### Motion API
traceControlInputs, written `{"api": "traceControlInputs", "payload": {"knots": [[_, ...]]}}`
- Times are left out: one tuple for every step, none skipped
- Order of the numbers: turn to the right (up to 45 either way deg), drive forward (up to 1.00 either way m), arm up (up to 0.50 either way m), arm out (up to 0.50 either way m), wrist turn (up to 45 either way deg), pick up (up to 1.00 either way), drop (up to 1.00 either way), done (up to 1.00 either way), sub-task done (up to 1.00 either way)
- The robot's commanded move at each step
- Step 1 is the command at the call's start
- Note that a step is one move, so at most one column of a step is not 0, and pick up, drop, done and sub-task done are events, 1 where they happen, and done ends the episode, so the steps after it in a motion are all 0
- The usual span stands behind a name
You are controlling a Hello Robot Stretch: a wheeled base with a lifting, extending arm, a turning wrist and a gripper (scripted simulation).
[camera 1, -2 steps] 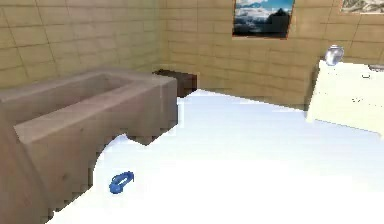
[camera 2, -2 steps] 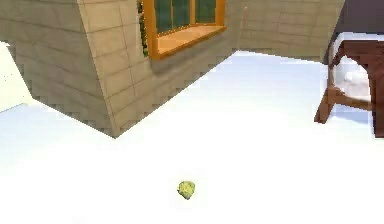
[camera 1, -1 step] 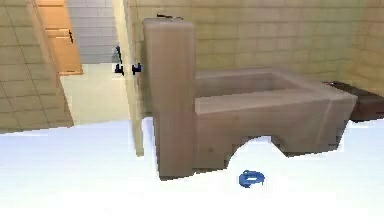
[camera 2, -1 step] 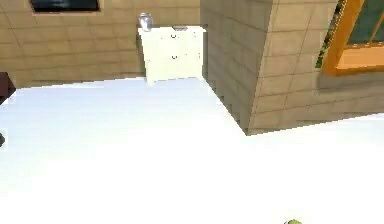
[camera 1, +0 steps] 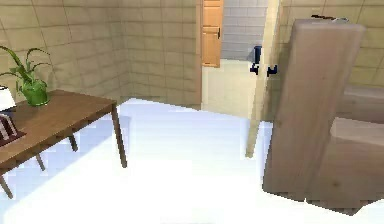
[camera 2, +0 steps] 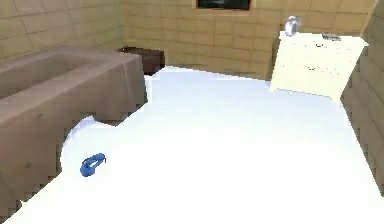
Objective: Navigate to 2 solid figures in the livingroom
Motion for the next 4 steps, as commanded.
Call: {"api": "traceControlInputs", "payload": {"knots": [[0.0, 1.00, 0.00, 0.00, 0.0, 0.00, 0.00, 0.00, 0.00], [0.0, 0.95, 0.00, 0.00, 0.0, 0.00, 0.00, 0.00, 0.00], [27.0, 0.00, 0.00, 0.00, 0.0, 0.00, 0.00, 0.00, 0.00], [0.0, 1.00, 0.00, 0.00, 0.0, 0.00, 0.00, 0.00, 0.00]]}}
